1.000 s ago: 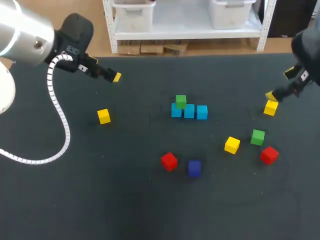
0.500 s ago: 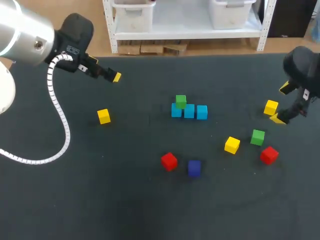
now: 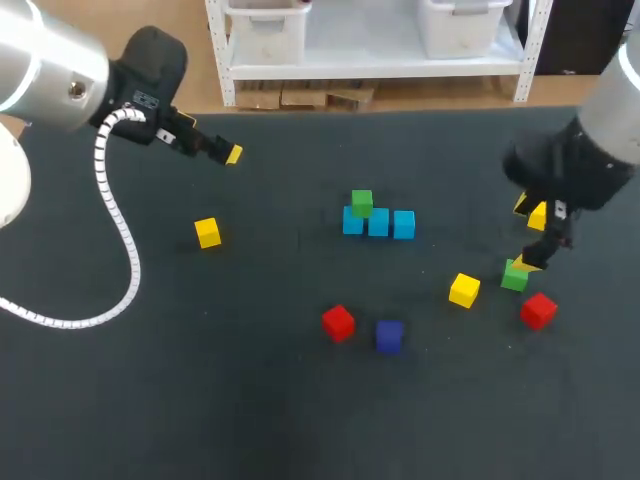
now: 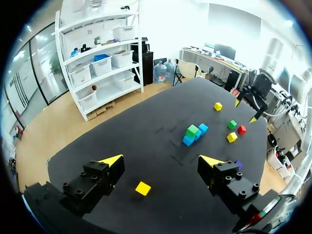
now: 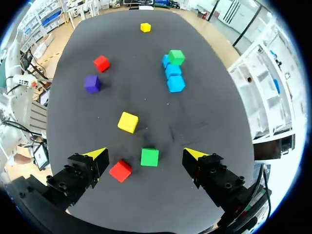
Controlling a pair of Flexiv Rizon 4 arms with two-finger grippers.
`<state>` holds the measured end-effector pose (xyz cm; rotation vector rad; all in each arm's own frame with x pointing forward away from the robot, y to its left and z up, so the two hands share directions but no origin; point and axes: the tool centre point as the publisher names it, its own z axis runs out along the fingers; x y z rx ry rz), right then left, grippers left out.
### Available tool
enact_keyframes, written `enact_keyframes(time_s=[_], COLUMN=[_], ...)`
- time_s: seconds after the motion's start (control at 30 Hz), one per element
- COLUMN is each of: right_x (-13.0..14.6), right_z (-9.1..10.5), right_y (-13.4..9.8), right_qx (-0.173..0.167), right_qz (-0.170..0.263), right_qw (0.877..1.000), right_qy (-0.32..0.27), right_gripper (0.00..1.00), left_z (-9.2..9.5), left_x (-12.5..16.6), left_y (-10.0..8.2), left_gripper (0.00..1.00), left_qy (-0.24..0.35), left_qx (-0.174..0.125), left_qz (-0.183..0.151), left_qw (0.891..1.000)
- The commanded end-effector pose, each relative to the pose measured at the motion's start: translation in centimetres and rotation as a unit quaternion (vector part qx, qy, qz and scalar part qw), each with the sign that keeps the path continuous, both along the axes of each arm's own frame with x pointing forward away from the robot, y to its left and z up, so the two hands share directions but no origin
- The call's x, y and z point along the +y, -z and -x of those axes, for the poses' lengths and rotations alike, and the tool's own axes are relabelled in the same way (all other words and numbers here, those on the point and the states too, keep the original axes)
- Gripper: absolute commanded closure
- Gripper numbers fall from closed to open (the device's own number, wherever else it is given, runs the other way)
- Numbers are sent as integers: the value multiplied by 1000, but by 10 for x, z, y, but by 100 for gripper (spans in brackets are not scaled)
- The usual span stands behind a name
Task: Place the blue cubes, place green cubes on the blue cubes, place the yellow cubes on the green cubes, then place the red cubes on the yellow cubes, and place purple cube on the red cubes.
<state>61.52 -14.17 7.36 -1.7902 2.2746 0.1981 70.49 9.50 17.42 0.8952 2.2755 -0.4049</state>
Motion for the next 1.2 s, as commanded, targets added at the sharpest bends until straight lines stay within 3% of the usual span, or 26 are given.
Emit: enact_keyframes(time_s=[0.03,0.27,0.57,1.1,1.2], right_x=[3,-3,-8,-16,-17], right_z=[-4,2,4,-10,-14], right_y=[10,25,46,71,73], right_qx=[48,62,54,83,85], right_qz=[-6,8,48,48,47], right_qw=[999,998,997,995,995], right_qy=[-10,6,11,31,31], right_gripper=[0,0,0,0,13], left_z=[-1,-1,-1,-1,-1], left_x=[0,0,0,0,0], left_y=[0,0,0,0,0], left_gripper=[0,0,0,0,0], left_qy=[1,1,1,1,1], left_qx=[0,0,0,0,0], left_qz=[1,1,1,1,1], left_qw=[1000,1000,1000,1000,1000])
